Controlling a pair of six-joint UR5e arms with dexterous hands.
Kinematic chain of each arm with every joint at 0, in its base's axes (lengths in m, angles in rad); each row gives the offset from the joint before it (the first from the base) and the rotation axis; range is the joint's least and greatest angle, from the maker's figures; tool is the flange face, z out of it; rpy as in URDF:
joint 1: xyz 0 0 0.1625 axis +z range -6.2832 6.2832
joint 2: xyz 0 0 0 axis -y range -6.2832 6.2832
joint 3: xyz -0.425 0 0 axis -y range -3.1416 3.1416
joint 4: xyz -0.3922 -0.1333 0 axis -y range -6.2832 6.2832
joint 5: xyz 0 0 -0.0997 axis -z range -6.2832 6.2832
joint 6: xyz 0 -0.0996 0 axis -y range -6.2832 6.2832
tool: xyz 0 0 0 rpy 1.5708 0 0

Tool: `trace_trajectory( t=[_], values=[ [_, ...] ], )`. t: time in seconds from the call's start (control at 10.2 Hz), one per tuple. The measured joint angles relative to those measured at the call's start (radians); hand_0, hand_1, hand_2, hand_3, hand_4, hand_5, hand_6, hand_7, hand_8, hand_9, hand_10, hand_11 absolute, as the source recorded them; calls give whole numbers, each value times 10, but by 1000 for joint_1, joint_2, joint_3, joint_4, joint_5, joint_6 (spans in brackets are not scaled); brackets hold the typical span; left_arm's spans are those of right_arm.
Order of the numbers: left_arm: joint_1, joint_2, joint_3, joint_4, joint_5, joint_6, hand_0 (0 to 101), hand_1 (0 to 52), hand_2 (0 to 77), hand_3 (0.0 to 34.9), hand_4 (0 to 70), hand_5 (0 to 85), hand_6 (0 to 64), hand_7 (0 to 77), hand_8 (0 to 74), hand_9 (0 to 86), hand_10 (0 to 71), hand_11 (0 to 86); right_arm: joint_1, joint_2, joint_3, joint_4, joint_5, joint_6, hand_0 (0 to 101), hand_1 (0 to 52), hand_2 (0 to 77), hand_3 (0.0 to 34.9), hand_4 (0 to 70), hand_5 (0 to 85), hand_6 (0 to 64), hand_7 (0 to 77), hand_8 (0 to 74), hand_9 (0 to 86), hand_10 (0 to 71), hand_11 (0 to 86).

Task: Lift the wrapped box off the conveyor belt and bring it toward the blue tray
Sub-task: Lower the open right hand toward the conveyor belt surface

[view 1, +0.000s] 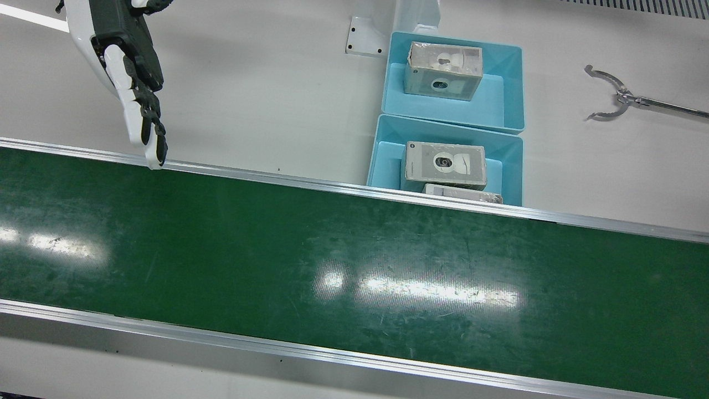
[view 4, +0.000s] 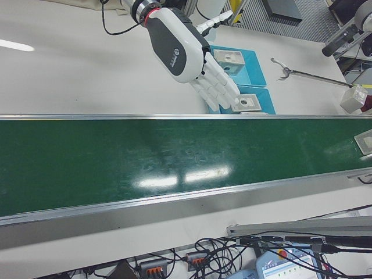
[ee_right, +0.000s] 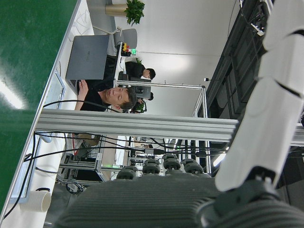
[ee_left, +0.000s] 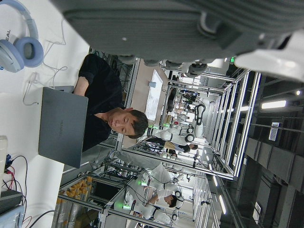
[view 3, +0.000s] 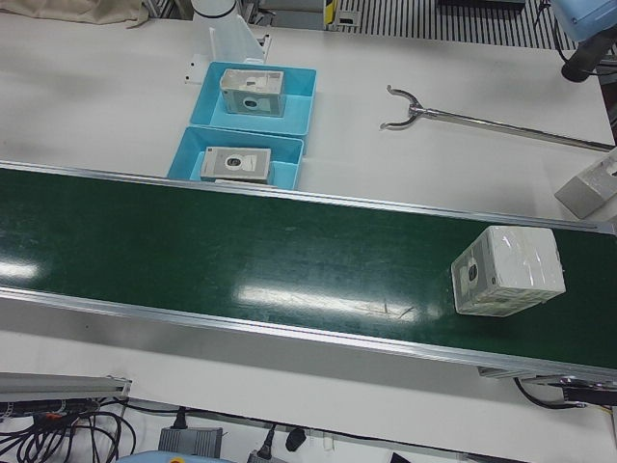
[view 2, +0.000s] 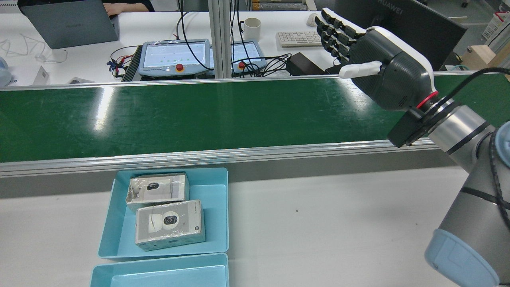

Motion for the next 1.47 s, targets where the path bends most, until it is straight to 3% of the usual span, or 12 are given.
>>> trace_trajectory(
  t=[0.2,0.29,0.39,0.49,0.59,0.69,0.78,0.88,0.98,1.27,1.47],
  values=[
    [0,0,0,0,0,0,0,0,5,0,0,11,0,0,0,0,0,0,53,28,-48,-36,3,-5,404,87,60,0,0,5,0,0,44,33,16,22],
    [0,0,0,0,0,0,0,0,5,0,0,11,0,0,0,0,0,0,69,35,-99,-38,4,-3,404,87,60,0,0,5,0,0,44,33,16,22],
    [0,0,0,0,0,0,0,0,5,0,0,11,0,0,0,0,5,0,83,40,-154,-29,4,0,446,87,38,53,22,5,0,0,33,16,0,11],
    [0,0,0,0,0,0,0,0,5,0,0,11,0,0,0,0,5,0,93,45,-203,-15,4,2,446,87,38,53,22,5,0,0,33,16,0,11],
    [0,0,0,0,0,0,0,0,5,0,0,11,0,0,0,0,5,0,96,64,-259,4,4,3,466,131,71,99,33,5,0,0,0,16,0,11],
    [0,0,0,0,0,0,0,0,5,0,0,11,0,0,0,0,5,0,98,89,-295,17,2,4,466,131,71,82,33,5,0,0,0,16,0,11],
    [0,0,0,0,0,0,0,0,5,0,0,11,0,0,0,0,0,0,103,114,-315,25,0,4,467,136,82,52,33,5,0,0,0,16,0,11],
    [0,0,0,0,0,0,0,0,5,0,0,11,0,0,0,0,5,0,101,129,-326,34,-2,4,467,136,82,52,33,5,0,0,0,16,0,11],
    [0,0,0,0,0,0,0,0,5,0,0,11,0,0,0,0,0,0,92,136,-331,49,-5,4,463,104,65,61,27,11,0,0,0,16,0,11],
    [0,0,0,0,0,0,0,0,5,0,0,11,0,0,0,0,5,0,78,104,-338,81,-40,15,462,104,65,62,27,11,0,0,0,16,0,11],
    [0,0,0,0,0,0,0,0,5,0,0,11,0,0,0,0,5,0,63,84,-324,84,-57,58,462,109,71,63,27,5,0,0,0,16,0,11]
  ],
)
